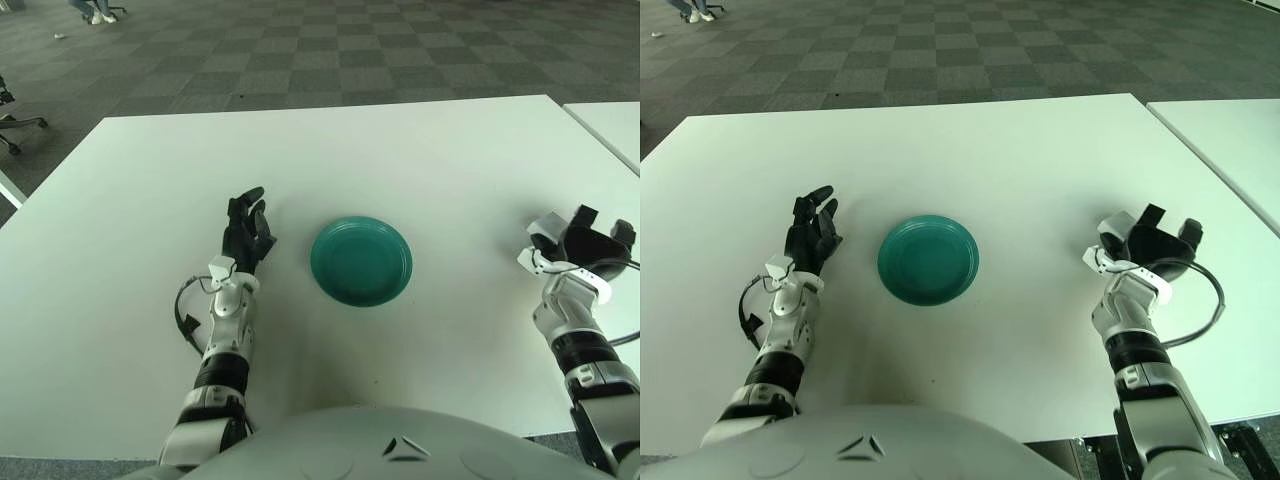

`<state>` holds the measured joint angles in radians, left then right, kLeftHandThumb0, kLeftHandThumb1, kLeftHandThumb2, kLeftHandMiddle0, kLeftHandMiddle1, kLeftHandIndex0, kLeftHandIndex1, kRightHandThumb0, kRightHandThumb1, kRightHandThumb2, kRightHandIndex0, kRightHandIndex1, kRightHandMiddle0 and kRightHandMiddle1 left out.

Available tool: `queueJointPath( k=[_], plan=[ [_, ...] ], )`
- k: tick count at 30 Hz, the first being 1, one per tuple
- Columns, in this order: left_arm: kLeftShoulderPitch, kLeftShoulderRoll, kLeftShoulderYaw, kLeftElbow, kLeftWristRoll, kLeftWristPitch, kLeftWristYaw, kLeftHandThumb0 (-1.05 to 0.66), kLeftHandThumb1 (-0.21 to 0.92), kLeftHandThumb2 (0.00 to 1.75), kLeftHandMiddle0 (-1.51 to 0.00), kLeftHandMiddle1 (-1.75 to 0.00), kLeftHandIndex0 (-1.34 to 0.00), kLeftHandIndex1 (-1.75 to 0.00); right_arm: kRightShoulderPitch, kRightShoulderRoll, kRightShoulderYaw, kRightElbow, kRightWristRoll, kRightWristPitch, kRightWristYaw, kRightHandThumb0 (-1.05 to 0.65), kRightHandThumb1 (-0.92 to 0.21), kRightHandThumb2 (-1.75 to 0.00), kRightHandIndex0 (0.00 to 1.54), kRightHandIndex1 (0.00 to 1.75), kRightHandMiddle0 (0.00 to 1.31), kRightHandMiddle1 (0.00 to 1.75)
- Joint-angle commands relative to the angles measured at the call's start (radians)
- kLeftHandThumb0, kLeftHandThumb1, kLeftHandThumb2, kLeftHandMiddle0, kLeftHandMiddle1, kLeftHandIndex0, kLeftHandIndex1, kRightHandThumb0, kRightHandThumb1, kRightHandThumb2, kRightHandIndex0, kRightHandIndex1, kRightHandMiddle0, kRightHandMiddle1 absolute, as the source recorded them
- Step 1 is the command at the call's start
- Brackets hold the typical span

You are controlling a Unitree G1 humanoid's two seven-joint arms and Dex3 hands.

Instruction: Put the charger into the plate.

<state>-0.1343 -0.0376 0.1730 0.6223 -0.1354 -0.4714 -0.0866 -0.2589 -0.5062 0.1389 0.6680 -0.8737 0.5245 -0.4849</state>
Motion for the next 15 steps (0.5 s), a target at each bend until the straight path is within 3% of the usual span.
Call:
queueJointPath(
  k=[1,10,15],
  plan=[
    [0.067,0.006,0.018,0.108,-0.014,0.031,-0.010,-0.77,0.92,0.89,-0.21,-0.38,-0.03,-1.06,0.020,0.030,0.047,0.069,0.036,-0.039,0.036,-1.05,-0.92,-0.76,0.28,0.03,0.00,0.61],
    [0.055,0.015,0.023,0.122,-0.021,0.026,-0.018,-0.77,0.92,0.88,-0.21,-0.38,-0.03,-1.07,0.032,0.111,0.122,0.144,0.057,-0.078,0.010,-1.05,-0.92,-0.80,0.29,0.03,0.00,0.64],
    [0.053,0.016,0.023,0.123,-0.022,0.027,-0.018,-0.77,0.92,0.88,-0.21,-0.38,-0.03,-1.08,0.014,0.116,0.139,0.224,0.084,-0.139,0.028,-1.05,-0.92,-0.81,0.31,0.03,0.00,0.66]
  ],
)
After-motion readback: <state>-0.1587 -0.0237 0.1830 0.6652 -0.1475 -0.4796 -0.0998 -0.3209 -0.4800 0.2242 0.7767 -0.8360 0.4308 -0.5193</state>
